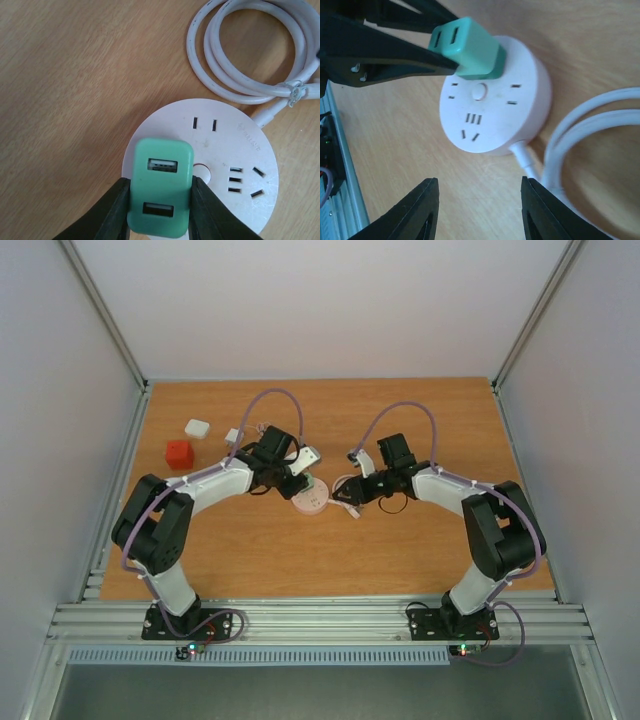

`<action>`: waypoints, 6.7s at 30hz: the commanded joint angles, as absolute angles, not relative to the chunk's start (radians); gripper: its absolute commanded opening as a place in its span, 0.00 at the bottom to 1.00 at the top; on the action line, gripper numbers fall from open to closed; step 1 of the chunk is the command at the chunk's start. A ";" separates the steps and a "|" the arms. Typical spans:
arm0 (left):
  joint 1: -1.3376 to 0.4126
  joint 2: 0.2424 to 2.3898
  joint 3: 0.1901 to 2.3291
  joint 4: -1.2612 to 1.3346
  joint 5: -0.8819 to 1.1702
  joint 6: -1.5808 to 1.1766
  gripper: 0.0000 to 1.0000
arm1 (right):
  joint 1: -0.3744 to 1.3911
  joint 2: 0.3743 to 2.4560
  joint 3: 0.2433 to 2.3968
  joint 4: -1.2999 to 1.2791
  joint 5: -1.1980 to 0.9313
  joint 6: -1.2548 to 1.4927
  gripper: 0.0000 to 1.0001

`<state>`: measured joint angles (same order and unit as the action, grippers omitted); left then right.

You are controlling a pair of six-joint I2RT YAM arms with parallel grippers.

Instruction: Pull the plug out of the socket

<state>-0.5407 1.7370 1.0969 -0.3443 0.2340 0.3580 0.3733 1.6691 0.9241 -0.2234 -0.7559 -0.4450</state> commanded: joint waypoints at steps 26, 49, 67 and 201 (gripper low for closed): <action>-0.579 1.737 1.035 -0.262 0.246 0.167 0.15 | 0.518 1.864 1.022 -0.115 -0.528 -0.237 0.46; -0.572 1.671 1.060 -0.227 0.393 0.116 0.03 | 0.574 1.937 1.062 -0.171 -0.285 -0.246 0.46; -0.550 1.754 1.056 -0.272 0.258 0.148 0.01 | 0.510 1.683 0.941 -0.050 -0.641 -0.299 0.46; -0.560 1.635 1.008 -0.078 0.387 0.132 0.01 | 0.448 2.042 0.948 0.009 -0.685 -0.080 0.23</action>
